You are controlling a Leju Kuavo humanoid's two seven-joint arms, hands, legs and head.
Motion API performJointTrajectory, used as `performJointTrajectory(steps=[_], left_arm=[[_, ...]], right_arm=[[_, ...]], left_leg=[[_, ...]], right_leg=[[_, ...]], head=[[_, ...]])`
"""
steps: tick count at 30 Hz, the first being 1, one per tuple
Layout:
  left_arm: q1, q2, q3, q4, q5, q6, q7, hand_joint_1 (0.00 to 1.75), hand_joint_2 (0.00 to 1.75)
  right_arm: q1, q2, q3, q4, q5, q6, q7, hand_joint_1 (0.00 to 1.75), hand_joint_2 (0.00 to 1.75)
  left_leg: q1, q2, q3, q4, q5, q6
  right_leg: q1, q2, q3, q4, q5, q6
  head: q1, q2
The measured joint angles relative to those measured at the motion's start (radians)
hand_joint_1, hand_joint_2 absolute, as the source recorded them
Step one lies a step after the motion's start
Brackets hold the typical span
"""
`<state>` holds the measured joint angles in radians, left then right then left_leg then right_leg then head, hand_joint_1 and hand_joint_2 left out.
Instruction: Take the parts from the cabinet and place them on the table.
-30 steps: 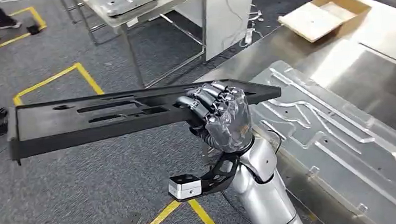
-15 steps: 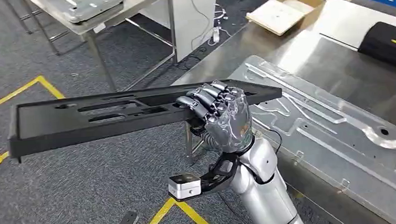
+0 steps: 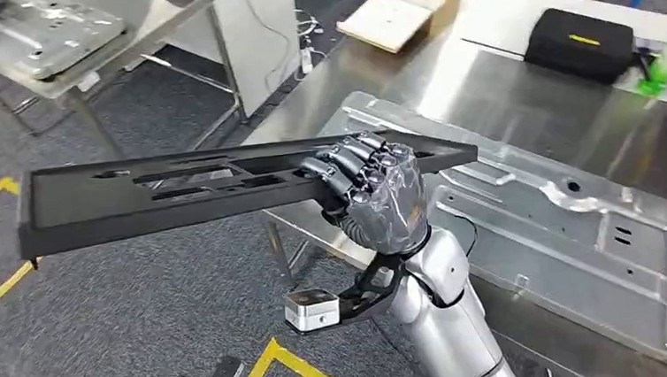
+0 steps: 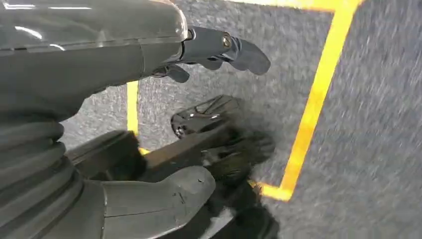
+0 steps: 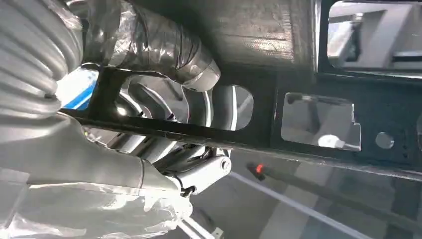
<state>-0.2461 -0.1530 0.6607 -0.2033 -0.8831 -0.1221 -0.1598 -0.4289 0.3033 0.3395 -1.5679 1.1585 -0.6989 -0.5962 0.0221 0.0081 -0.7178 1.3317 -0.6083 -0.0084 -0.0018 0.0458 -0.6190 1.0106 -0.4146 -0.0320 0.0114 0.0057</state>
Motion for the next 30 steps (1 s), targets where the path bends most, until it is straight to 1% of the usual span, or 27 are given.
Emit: performJointTrajectory(steps=[1,2,3,4,5,6,8,9,10,11,12,13,14,15,16,17,18,19,20,21,24,25,26,27,28,29,30], left_arm=[[0.001,0.0,0.0,0.0,0.0,0.0,0.0,0.0,1.75],[0.0,0.0,0.0,0.0,0.0,0.0,0.0,0.0,1.75],[-0.001,0.0,0.0,0.0,0.001,0.0,-0.001,0.0,1.75],[0.0,0.001,0.001,0.0,0.001,0.0,-0.002,0.0,1.75],[0.0,0.001,0.003,0.0,0.001,0.0,-0.002,0.0,1.75],[-0.001,0.002,0.006,0.0,0.001,0.0,-0.003,0.0,1.75],[-0.002,0.001,0.007,0.0,0.001,0.0,-0.008,0.0,1.75],[-0.005,-0.003,0.007,0.0,0.001,0.0,-0.011,0.0,1.75],[-0.007,-0.005,0.008,0.0,0.002,0.0,-0.011,0.0,1.75],[-0.009,-0.005,0.009,0.0,0.002,0.0,-0.013,0.0,1.75],[-0.009,-0.006,0.011,0.0,0.002,0.0,-0.013,0.0,1.75],[-0.005,-0.006,0.013,0.0,0.002,-0.001,-0.013,0.0,1.75],[-0.002,-0.006,0.015,0.0,0.002,-0.001,-0.013,0.0,1.75],[-0.001,-0.006,0.016,0.0,0.002,-0.001,-0.013,0.0,1.75],[-0.001,-0.006,0.016,0.0,0.002,-0.001,-0.013,0.0,1.75],[-0.003,-0.007,0.016,0.0,0.001,-0.003,-0.013,0.0,1.75],[-0.004,-0.008,0.016,0.0,0.001,-0.003,-0.014,0.0,1.75],[-0.004,-0.011,0.016,0.0,0.001,-0.004,-0.014,0.0,1.75],[-0.003,-0.015,0.016,0.0,0.0,-0.004,-0.013,0.0,1.75],[-0.003,-0.015,0.016,0.0,0.0,-0.004,-0.013,0.0,1.75],[-0.005,-0.022,0.016,0.0,-0.005,-0.005,-0.013,0.0,1.75],[-0.005,-0.022,0.016,0.0,-0.005,-0.005,-0.013,0.0,1.75],[-0.005,-0.022,0.016,0.0,-0.006,-0.005,-0.013,0.0,1.75],[-0.005,-0.022,0.016,0.0,-0.006,-0.005,-0.013,0.0,1.75],[-0.001,-0.022,0.016,0.0,-0.006,-0.005,-0.012,0.0,1.75],[0.003,-0.021,0.016,0.0,-0.006,-0.005,-0.011,0.0,1.75],[0.006,-0.021,0.016,0.0,-0.006,-0.005,-0.011,0.0,1.75]], right_arm=[[0.001,-0.001,0.0,0.0,0.0,0.0,0.0,1.75,1.75],[0.001,-0.001,0.0,0.0,0.001,0.0,0.0,1.75,1.75],[0.001,-0.001,0.0,0.0,0.003,0.0,0.0,1.75,1.75],[0.001,-0.001,0.0,0.0,0.004,0.0,0.0,1.75,1.75],[0.0,-0.001,-0.001,0.0,0.006,0.0,0.0,1.75,1.75],[0.001,-0.001,-0.001,0.0,0.008,0.0,0.0,1.75,1.75],[0.002,-0.003,-0.001,0.0,0.01,0.0,0.001,1.75,1.75],[0.001,-0.005,-0.001,0.0,0.01,0.0,0.002,1.75,1.75],[0.002,-0.005,-0.001,-0.001,0.011,0.0,0.002,1.75,1.75],[-0.003,-0.006,-0.001,0.0,0.013,0.0,0.003,1.75,1.75],[-0.006,-0.006,0.0,0.0,0.013,0.0,0.003,1.75,1.75],[-0.006,-0.006,0.0,0.0,0.014,0.0,0.006,1.75,1.75],[-0.005,-0.008,-0.001,0.0,0.015,0.0,0.01,1.75,1.75],[-0.005,-0.01,-0.001,0.002,0.016,0.0,0.012,1.75,1.75],[-0.005,-0.011,-0.001,0.003,0.016,0.0,0.014,1.75,1.75],[-0.005,-0.013,-0.001,0.003,0.018,0.0,0.017,1.75,1.75],[-0.006,-0.013,-0.001,0.003,0.018,0.0,0.019,1.75,1.75],[-0.009,-0.013,-0.001,0.003,0.019,0.0,0.021,1.75,1.75],[-0.011,-0.013,-0.001,0.003,0.022,0.0,0.023,1.75,1.75],[-0.013,-0.013,0.0,0.003,0.024,0.0,0.023,1.75,1.75],[-0.012,-0.018,-0.001,0.003,0.024,0.0,0.024,1.75,1.75],[-0.009,-0.018,-0.001,0.002,0.026,0.0,0.024,1.75,1.75],[-0.012,-0.018,-0.001,0.003,0.026,-0.001,0.025,1.75,1.75],[-0.014,-0.018,0.0,0.003,0.028,0.0,0.029,1.75,1.75],[-0.014,-0.018,0.0,0.005,0.028,0.0,0.029,1.75,1.75],[-0.011,-0.018,0.0,0.008,0.03,0.0,0.029,1.75,1.75],[-0.01,-0.018,0.0,0.01,0.03,0.0,0.029,1.75,1.75]], left_leg=[[0.0,-0.001,0.008,-0.03,0.034,0.0],[0.002,-0.004,0.037,-0.105,0.086,0.0],[0.004,-0.017,0.073,-0.19,0.135,0.0],[0.01,-0.058,0.099,-0.262,0.159,0.001],[0.01,-0.077,0.11,-0.279,0.144,0.002],[0.008,-0.069,0.107,-0.27,0.144,0.006],[0.001,-0.055,0.109,-0.272,0.144,0.018],[0.011,-0.044,0.112,-0.281,0.15,0.027],[0.008,-0.032,0.115,-0.285,0.151,0.031],[0.008,-0.024,0.118,-0.287,0.151,0.038],[0.005,-0.012,0.118,-0.288,0.149,0.042],[0.003,0.001,0.119,-0.288,0.148,0.044],[0.002,0.015,0.12,-0.287,0.145,0.045],[0.002,0.026,0.12,-0.287,0.143,0.045],[0.0,0.039,0.122,-0.287,0.14,0.045],[0.0,0.049,0.127,-0.287,0.137,0.044],[-0.003,0.059,0.133,-0.288,0.133,0.043],[-0.005,0.069,0.141,-0.289,0.129,0.041],[-0.009,0.078,0.146,-0.29,0.124,0.037],[-0.01,0.086,0.148,-0.292,0.122,0.031],[-0.014,0.121,0.169,-0.306,0.116,0.017],[-0.008,0.094,0.168,-0.295,0.106,0.012],[-0.009,0.045,0.156,-0.262,0.084,0.01],[-0.005,0.019,0.126,-0.199,0.05,0.01],[-0.005,0.005,0.085,-0.116,0.015,0.007],[-0.004,0.001,0.047,-0.051,-0.006,0.004],[-0.003,0.0,0.022,-0.016,-0.005,0.0]], right_leg=[[-0.002,0.015,0.0,0.004,-0.002,0.002],[-0.003,0.031,0.0,0.011,-0.006,0.006],[-0.005,0.045,0.0,0.019,-0.011,0.011],[-0.007,0.055,-0.004,0.029,-0.019,0.016],[0.003,0.066,-0.013,0.045,-0.024,0.025],[-0.006,0.077,-0.017,0.042,-0.022,0.029],[-0.009,0.093,-0.019,0.035,-0.019,0.043],[-0.009,0.101,-0.022,0.038,-0.021,0.047],[-0.007,0.061,-0.023,0.053,-0.03,0.049],[-0.003,0.004,-0.046,0.096,-0.057,0.057],[-0.006,-0.021,-0.081,0.163,-0.09,0.063],[-0.008,-0.033,-0.122,0.24,-0.121,0.067],[-0.011,-0.039,-0.159,0.301,-0.139,0.069],[-0.012,-0.042,-0.176,0.324,-0.135,0.069],[-0.011,-0.044,-0.169,0.3,-0.108,0.067],[-0.01,-0.047,-0.139,0.237,-0.065,0.061],[-0.005,-0.056,-0.095,0.153,-0.021,0.052],[0.005,-0.085,-0.049,0.068,0.015,0.036],[0.02,-0.134,-0.031,0.033,-0.003,0.022],[0.025,-0.123,-0.032,0.028,0.001,0.017],[0.024,-0.083,-0.026,0.016,0.001,0.007],[0.006,-0.073,-0.008,-0.002,0.01,0.006],[0.005,-0.062,-0.002,-0.011,0.01,0.001],[0.005,-0.055,-0.001,-0.011,0.011,-0.006],[0.005,-0.041,0.0,-0.01,0.01,-0.008],[0.006,-0.026,0.0,-0.009,0.009,-0.008],[0.005,-0.01,0.0,-0.007,0.008,-0.008]], head=[[0.0,0.0],[0.0,0.0],[0.0,0.0],[0.0,0.0],[0.0,0.0],[0.0,0.0],[0.0,0.0],[0.0,0.0],[0.001,0.0],[0.006,0.0],[0.005,0.0],[0.005,0.0],[0.006,0.0],[0.005,0.0],[0.006,0.0],[0.005,0.0],[0.006,0.0],[0.005,0.0],[0.005,0.0],[0.006,0.0],[0.005,0.0],[0.005,0.0],[0.006,0.0],[0.005,0.0],[0.005,0.0],[0.005,0.0],[0.005,0.0]])
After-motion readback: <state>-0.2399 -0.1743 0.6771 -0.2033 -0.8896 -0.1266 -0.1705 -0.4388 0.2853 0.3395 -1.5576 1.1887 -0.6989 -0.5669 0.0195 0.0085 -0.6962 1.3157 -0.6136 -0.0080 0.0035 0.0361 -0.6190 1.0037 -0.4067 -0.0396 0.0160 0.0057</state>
